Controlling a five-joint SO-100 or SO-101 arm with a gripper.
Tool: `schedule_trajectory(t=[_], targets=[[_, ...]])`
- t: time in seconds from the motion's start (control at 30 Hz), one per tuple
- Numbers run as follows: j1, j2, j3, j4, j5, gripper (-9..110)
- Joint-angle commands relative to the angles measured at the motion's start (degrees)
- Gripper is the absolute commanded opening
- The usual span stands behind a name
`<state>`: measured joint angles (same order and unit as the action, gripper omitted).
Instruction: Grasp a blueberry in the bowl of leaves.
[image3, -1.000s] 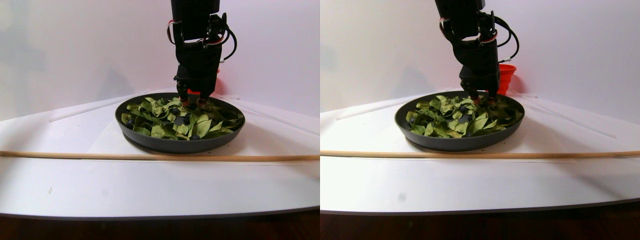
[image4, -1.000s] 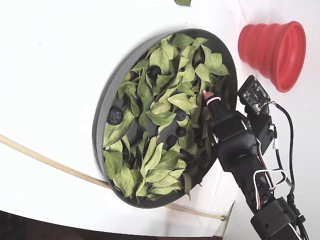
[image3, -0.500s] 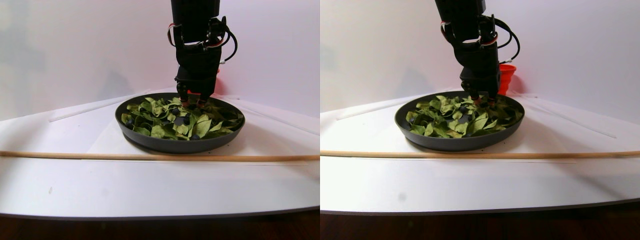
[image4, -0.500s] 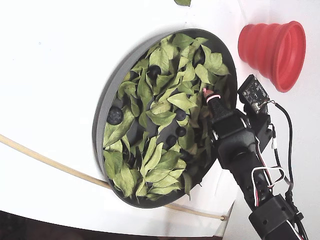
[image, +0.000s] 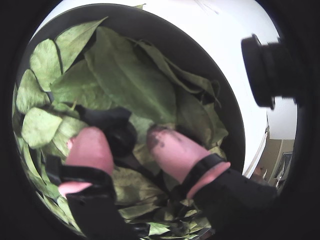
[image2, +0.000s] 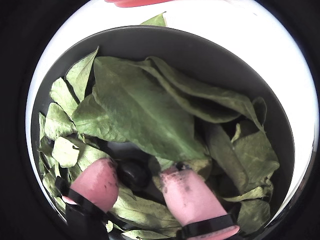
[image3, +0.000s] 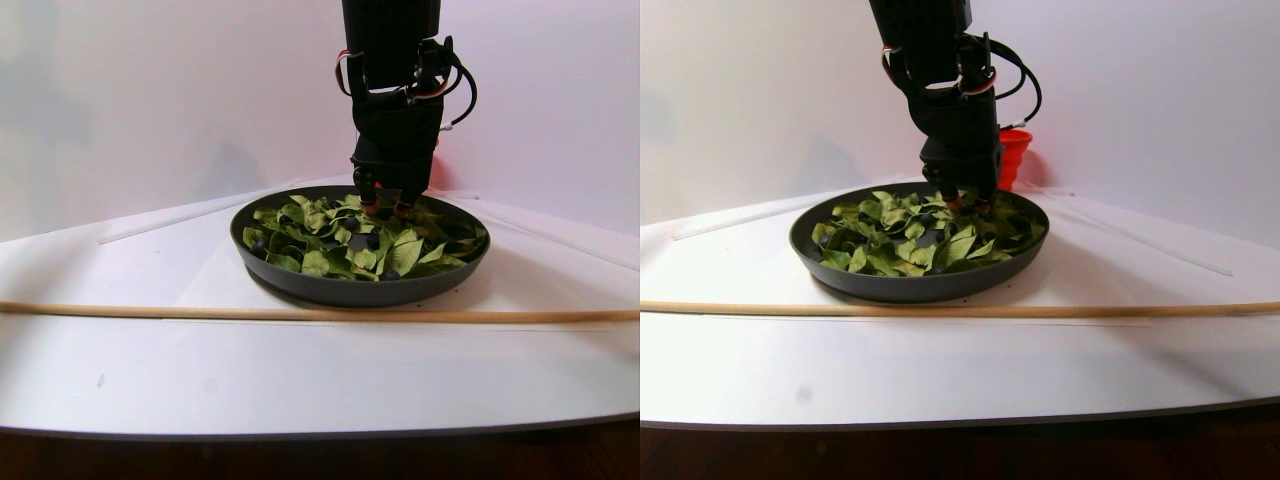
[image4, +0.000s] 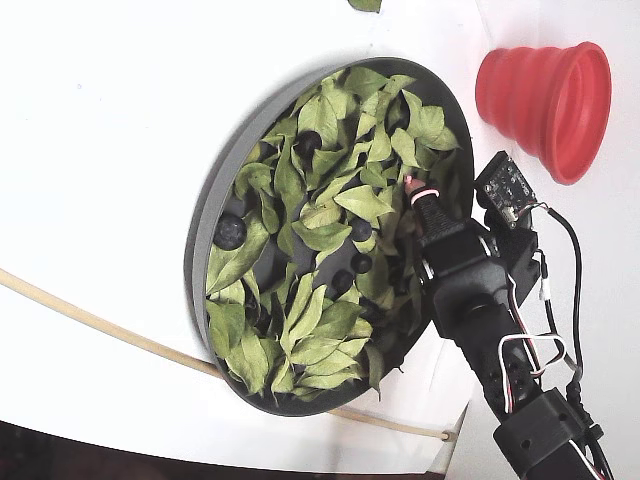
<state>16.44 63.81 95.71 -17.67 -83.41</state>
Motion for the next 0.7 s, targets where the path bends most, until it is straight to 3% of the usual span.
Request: schedule_trajectory(t=[0.0, 0.67], targets=[[0.2, 0.4, 0.0, -0.5, 0.2, 16], [-0.7, -0.5, 0.6, -0.5, -1.1, 11]])
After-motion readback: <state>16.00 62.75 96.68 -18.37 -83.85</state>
